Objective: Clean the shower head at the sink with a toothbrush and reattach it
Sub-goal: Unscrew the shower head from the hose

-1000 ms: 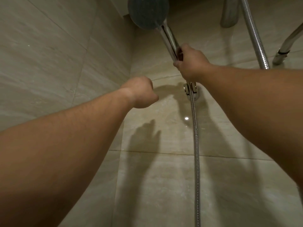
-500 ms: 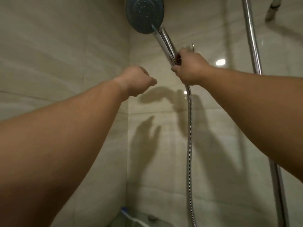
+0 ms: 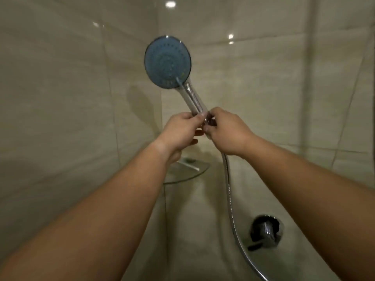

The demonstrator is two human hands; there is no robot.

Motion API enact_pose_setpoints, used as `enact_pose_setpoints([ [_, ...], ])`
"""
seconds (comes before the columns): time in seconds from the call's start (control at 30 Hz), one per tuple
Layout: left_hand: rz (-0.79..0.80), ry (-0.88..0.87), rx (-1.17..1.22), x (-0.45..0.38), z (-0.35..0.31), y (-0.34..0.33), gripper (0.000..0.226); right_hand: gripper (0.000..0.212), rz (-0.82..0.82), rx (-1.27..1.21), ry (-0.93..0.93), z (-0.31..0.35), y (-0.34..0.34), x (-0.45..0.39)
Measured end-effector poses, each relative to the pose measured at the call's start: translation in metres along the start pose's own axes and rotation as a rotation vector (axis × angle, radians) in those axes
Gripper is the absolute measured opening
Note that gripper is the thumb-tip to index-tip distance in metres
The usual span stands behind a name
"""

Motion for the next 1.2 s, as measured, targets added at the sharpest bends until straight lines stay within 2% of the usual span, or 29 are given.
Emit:
enact_pose_setpoints([
  [0.23, -0.227, 0.185, 0.254, 0.08, 0.116, 0.01, 0.02, 0.024, 0.221, -0.158, -0.067, -0.013, -0.103, 0.09],
  [0.5, -0.453, 0.244, 0.429, 0.159, 0.192, -0.002, 0.016, 0.02, 0.45, -0.405, 0.014, -0.037, -0.16, 0.174],
  [0.63, -0.562, 0.314, 0.634, 0.186, 0.227, -0.021, 0.009, 0.029, 0.583, -0.507, 0.045, -0.055, -0.189, 0.207],
  [0.73, -0.652, 0.374, 0.699, 0.196, 0.251, -0.031, 0.012, 0.035, 0.614, -0.602, -0.024, -0.076, -0.21, 0.225],
  [0.87, -0.754, 0.391, 0.727, 0.207, 0.27, -0.032, 0.008, 0.02, 0.688, -0.74, -0.171, -0.099, -0.233, 0.253],
  [0.93, -0.763, 0.39, 0.698, 0.209, 0.272, -0.026, 0.008, 0.011, 0.772, -0.741, -0.164, -0.1, -0.242, 0.265],
  [1.03, -0.749, 0.379, 0.66, 0.204, 0.272, -0.015, 0.009, 0.019, 0.865, -0.731, -0.123, -0.091, -0.247, 0.271],
  [1.2, -0.742, 0.352, 0.626, 0.193, 0.268, 0.0, 0.011, 0.02, 0.896, -0.755, -0.082, -0.074, -0.246, 0.254],
])
Point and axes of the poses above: each hand's wrist, its own x-axis away from the middle knuckle, its own y-axis out of the back of the hand, z = x × y, the point moved 8 cm from there along -x, towards the middle knuckle, and after that the axes turned 11 degrees about x, right-handed, at the moved point
